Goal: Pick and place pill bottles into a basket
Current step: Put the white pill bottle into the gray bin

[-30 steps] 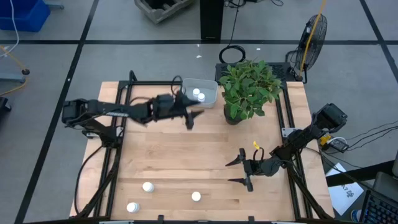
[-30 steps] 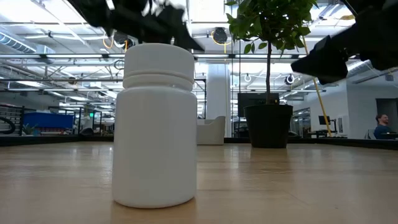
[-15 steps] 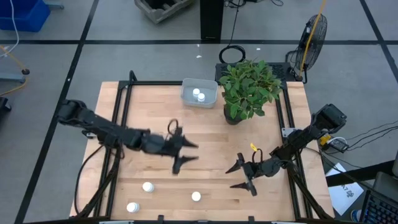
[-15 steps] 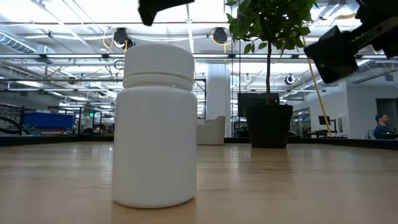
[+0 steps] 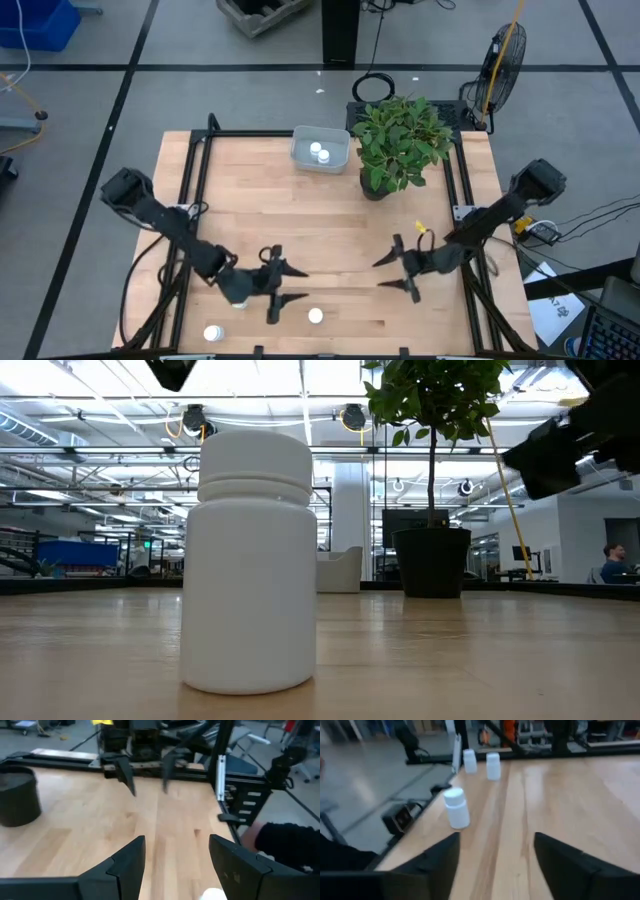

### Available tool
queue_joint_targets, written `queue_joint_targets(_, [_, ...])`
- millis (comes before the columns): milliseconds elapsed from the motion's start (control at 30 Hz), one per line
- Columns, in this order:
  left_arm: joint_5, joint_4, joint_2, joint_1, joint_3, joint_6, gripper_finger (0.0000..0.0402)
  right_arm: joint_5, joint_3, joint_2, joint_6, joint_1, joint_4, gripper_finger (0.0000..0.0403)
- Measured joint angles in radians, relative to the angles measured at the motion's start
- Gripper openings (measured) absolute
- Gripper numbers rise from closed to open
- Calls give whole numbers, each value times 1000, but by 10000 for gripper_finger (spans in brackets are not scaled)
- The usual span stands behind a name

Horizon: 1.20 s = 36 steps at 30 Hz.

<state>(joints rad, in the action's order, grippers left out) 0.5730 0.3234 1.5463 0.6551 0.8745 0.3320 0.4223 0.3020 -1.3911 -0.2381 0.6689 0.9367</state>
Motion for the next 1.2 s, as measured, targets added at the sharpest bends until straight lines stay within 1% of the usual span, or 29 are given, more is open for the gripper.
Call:
queue_joint_targets(67, [5, 6, 22, 21, 0, 2, 225, -4, -53, 88, -2, 1, 7, 203])
queue_joint_targets(100, [6, 5, 33, 30, 0, 11, 225, -4, -78, 136, -5, 1, 9, 172])
queue_joint_targets(200, [15, 14, 61, 47, 0, 45, 225, -34, -145, 268, 16, 0, -14, 59])
queue_joint_targets(233, [16, 21, 72, 48, 0, 54, 225, -55, -162, 309, 45, 0, -27, 30])
queue_joint_targets(267, [18, 23, 79, 48, 0, 61, 225, -62, -178, 351, 72, 0, -39, 18])
queue_joint_targets(367, [29, 53, 98, 48, 0, 64, 225, -57, -218, 469, 113, -1, -82, 9])
queue_joint_targets(433, [33, 55, 106, 48, 0, 63, 225, -47, -242, 552, 157, -1, -147, 2])
queue_joint_targets(533, [40, 55, 106, 48, 0, 63, 225, -30, -278, 681, 164, -1, -227, 1])
queue_joint_targets(733, [42, 39, 106, 55, 0, 56, 225, -41, -283, 901, 169, -1, -533, 0])
queue_joint_targets(867, [19, 17, 106, 55, 0, 77, 225, -85, -283, 1022, 113, 0, -749, 0])
queue_joint_targets(933, [15, 16, 106, 55, 0, 80, 225, -88, -284, 1078, 87, 0, -826, 0])
queue_joint_targets(1000, [13, 17, 106, 55, 0, 83, 225, -85, -285, 1116, 73, 0, -850, 0])
queue_joint_targets(1067, [-14, 4, 106, 55, 0, 108, 225, -87, -285, 1142, 74, 0, -850, 0])
queue_joint_targets(1133, [-44, -16, 114, 50, 0, 159, 225, -86, -285, 1152, 74, 0, -844, 0])
queue_joint_targets(1200, [-52, -21, 128, 46, 0, 175, 225, -86, -285, 1153, 74, 0, -838, 0])
